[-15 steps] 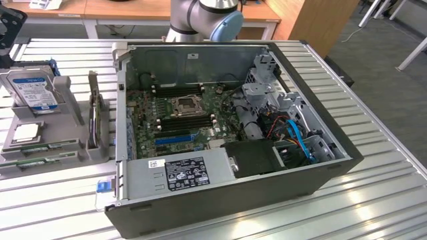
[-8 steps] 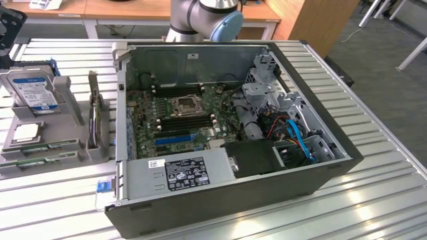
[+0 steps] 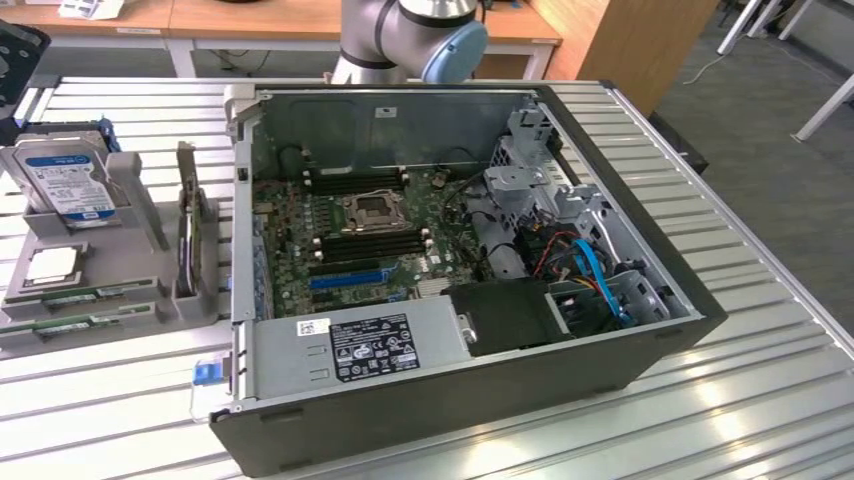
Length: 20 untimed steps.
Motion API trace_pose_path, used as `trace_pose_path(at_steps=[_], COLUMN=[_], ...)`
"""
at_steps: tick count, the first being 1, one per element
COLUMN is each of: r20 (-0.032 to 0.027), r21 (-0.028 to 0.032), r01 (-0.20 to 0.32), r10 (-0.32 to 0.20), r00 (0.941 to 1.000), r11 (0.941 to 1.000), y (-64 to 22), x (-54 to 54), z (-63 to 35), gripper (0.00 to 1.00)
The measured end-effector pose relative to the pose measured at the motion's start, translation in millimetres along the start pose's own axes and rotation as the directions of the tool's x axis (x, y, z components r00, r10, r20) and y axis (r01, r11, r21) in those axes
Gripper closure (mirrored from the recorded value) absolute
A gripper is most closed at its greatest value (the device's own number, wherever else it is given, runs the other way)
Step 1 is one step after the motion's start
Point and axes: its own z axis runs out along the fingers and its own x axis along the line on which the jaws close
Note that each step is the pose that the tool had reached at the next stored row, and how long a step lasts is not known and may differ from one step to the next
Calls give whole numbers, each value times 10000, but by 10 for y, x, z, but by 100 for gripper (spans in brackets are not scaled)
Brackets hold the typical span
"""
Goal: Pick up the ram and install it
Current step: 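Reach for the ram, then pick up the ram and move it above insertion slot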
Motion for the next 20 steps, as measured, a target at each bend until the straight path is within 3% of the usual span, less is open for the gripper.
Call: trace_pose_path(at_steps=[20], r20=[0], r21=[0], r01=[18], r10=[-18], r00=[10000], r11=[10000], y=[-29], x=[-2], z=[-1], gripper=[90])
